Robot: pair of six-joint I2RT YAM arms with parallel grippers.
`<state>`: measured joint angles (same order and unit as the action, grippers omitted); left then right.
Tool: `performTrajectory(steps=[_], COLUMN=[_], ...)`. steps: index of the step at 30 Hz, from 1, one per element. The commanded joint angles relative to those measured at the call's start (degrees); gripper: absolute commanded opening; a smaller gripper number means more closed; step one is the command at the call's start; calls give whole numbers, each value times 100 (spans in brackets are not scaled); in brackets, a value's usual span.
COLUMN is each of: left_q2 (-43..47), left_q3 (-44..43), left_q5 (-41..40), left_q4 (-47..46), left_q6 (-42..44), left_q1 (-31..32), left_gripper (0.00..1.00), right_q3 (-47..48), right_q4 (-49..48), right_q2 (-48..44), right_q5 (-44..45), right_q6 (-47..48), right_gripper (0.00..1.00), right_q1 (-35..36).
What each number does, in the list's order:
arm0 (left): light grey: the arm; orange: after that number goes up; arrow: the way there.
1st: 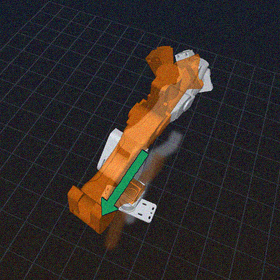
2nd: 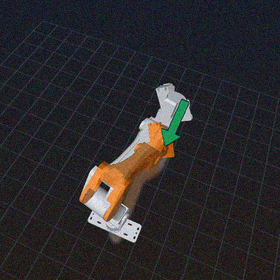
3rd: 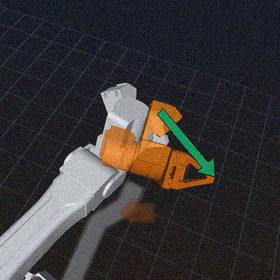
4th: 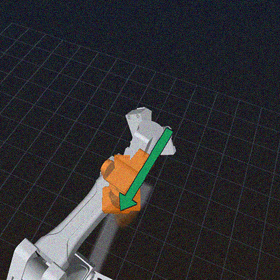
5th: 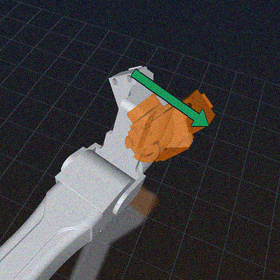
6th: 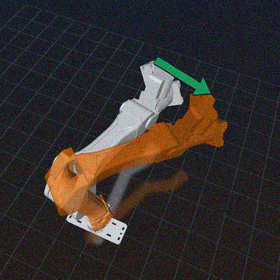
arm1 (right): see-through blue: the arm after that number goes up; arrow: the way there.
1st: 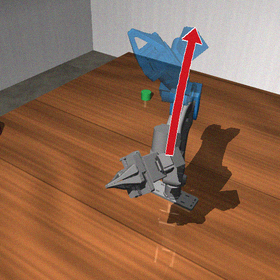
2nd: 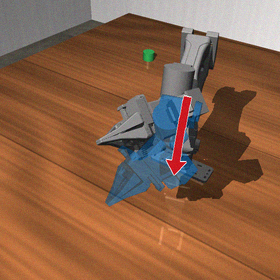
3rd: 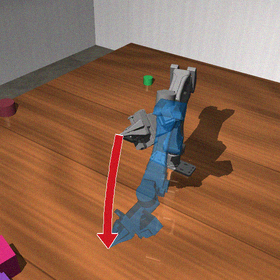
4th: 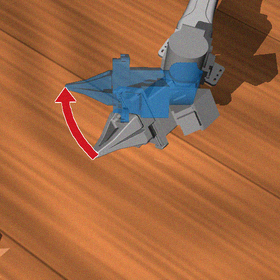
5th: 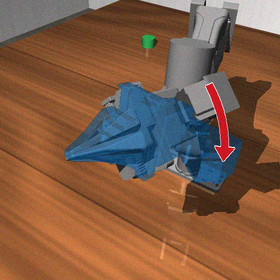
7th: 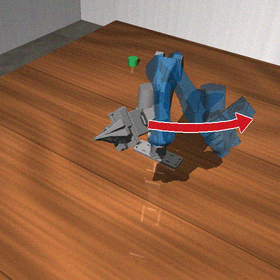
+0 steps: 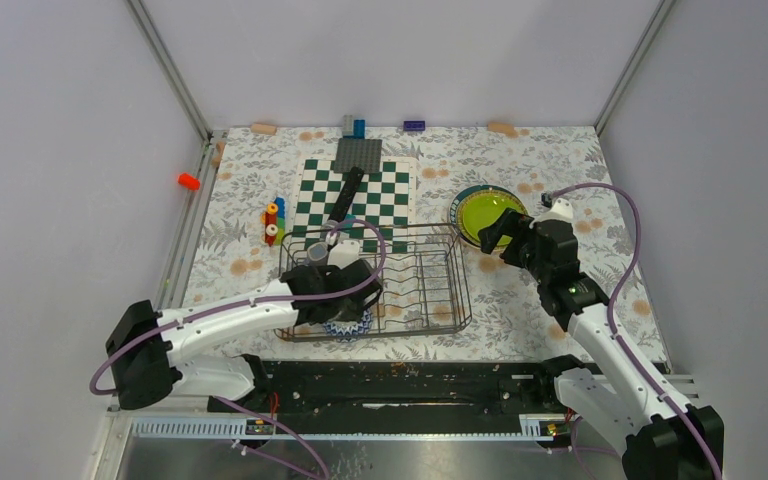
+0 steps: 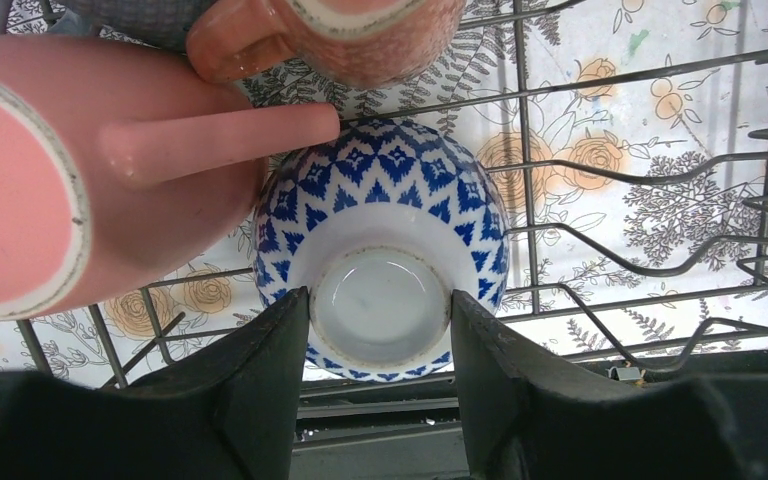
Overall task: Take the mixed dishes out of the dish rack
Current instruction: Pick up the bowl from the dish rack.
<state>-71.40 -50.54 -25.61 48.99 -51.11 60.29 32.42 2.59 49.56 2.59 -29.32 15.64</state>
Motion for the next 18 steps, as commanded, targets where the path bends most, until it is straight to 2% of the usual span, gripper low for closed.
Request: performTrajectory(steps=[1, 6, 12, 18], left_q2=[331, 559, 850, 1253], left_q3=[-309, -241, -144, 42], left_q5=[-233, -301, -377, -387], left_q4=[66, 68, 65, -254], left_q6=[-61, -98, -140, -24], left_q1=[18, 19, 18, 22], left_gripper=[8, 0, 0, 0], right_q3=[-32, -87, -160, -283], right_q4=[-198, -403, -591, -1210], right_q2=[-133, -181, -217, -165], right_q5=[152, -6, -237, -1385], right_q6=[91, 68, 49, -36], right_gripper=[100, 100, 100, 100], right_q1=[18, 18, 18, 18])
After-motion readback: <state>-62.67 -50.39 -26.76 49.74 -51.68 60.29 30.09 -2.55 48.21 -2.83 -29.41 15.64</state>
